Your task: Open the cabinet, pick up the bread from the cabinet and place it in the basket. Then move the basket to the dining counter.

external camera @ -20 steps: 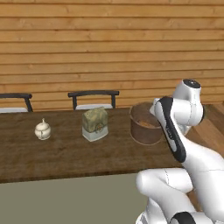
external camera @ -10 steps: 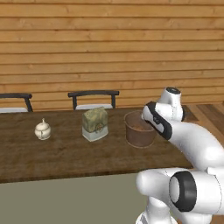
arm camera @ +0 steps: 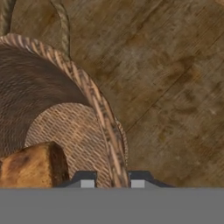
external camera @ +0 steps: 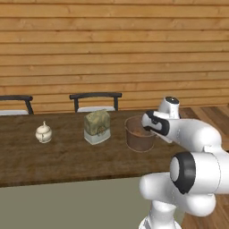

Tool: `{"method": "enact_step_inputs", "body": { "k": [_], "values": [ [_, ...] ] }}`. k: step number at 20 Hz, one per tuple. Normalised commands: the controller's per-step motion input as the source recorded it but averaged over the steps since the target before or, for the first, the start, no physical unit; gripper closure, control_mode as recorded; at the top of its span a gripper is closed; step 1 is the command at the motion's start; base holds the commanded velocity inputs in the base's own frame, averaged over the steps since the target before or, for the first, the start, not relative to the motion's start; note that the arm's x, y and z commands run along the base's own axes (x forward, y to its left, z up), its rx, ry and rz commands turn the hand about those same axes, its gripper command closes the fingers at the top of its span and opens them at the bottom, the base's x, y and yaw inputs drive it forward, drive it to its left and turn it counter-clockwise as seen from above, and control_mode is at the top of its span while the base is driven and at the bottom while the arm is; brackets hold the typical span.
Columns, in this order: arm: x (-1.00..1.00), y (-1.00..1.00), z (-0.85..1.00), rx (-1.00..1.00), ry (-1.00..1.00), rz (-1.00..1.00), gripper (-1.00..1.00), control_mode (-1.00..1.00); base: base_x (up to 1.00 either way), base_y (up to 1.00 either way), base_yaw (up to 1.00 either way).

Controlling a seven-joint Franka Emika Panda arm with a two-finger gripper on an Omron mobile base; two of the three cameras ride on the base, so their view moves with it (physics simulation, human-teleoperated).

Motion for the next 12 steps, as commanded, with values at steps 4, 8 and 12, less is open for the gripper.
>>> {"method": "enact_step_inputs", "body": {
  "k": [4,8,12],
  "values": [
    [0.07,0.0,-0.03,0.0,0.03,0.0,-1.0,-1.0,0.0,0.0,0.0],
    [0.01,0.0,0.06,0.0,0.02,0.0,-1.0,-1.0,0.0,0.0,0.0],
    [-0.08,0.0,0.72,0.0,-0.01,0.01,-1.0,-1.0,0.0,0.0,0.0]
  ]
}}
